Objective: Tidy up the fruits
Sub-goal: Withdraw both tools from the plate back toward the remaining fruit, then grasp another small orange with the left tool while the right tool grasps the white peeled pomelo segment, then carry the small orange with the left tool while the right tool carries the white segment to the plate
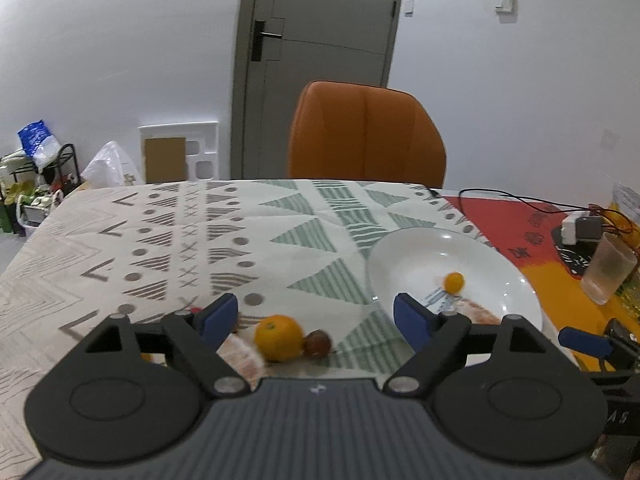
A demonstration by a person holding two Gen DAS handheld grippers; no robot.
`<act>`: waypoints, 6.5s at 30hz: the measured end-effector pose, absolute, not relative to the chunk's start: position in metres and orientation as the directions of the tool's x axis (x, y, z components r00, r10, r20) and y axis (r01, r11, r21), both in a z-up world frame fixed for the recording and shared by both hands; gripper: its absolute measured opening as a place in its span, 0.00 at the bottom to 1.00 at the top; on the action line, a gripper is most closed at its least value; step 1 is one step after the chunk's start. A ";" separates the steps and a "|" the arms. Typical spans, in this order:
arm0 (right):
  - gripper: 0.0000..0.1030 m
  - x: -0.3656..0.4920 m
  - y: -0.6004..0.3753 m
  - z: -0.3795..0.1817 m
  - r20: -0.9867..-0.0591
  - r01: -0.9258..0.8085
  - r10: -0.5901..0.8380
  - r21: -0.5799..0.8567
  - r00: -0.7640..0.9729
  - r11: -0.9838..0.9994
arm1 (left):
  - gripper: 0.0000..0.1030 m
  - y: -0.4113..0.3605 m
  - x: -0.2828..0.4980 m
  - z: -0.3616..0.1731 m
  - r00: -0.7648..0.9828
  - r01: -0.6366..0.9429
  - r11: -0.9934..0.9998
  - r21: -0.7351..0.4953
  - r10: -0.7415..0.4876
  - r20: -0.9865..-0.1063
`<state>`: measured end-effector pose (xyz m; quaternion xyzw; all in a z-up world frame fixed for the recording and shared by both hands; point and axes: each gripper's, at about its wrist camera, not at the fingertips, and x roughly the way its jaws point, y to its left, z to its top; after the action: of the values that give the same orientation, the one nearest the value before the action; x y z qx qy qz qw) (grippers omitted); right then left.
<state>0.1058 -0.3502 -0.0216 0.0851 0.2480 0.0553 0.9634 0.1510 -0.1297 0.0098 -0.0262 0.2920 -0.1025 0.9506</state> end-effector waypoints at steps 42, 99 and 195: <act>0.77 0.116 -0.260 -0.026 -0.504 -0.304 0.366 0.204 0.782 0.931 | 0.52 -0.047 0.122 -0.034 0.774 0.051 0.975 -0.215 -0.175 -0.608; 0.54 0.168 -0.156 -0.060 -0.618 -0.482 0.380 0.001 0.688 0.876 | 0.23 0.023 0.107 -0.040 0.795 -0.093 0.956 -0.280 -0.098 -0.598; 0.01 0.129 -0.373 -0.016 -0.457 -0.089 0.156 0.165 0.876 0.982 | 0.23 -0.170 0.162 -0.003 0.750 0.342 0.919 -0.194 -0.392 -0.532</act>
<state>0.1285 -0.3733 -0.0160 0.0695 0.2413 0.0633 0.9659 0.1621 -0.1697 -0.0029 -0.0423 0.2936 -0.1965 0.9346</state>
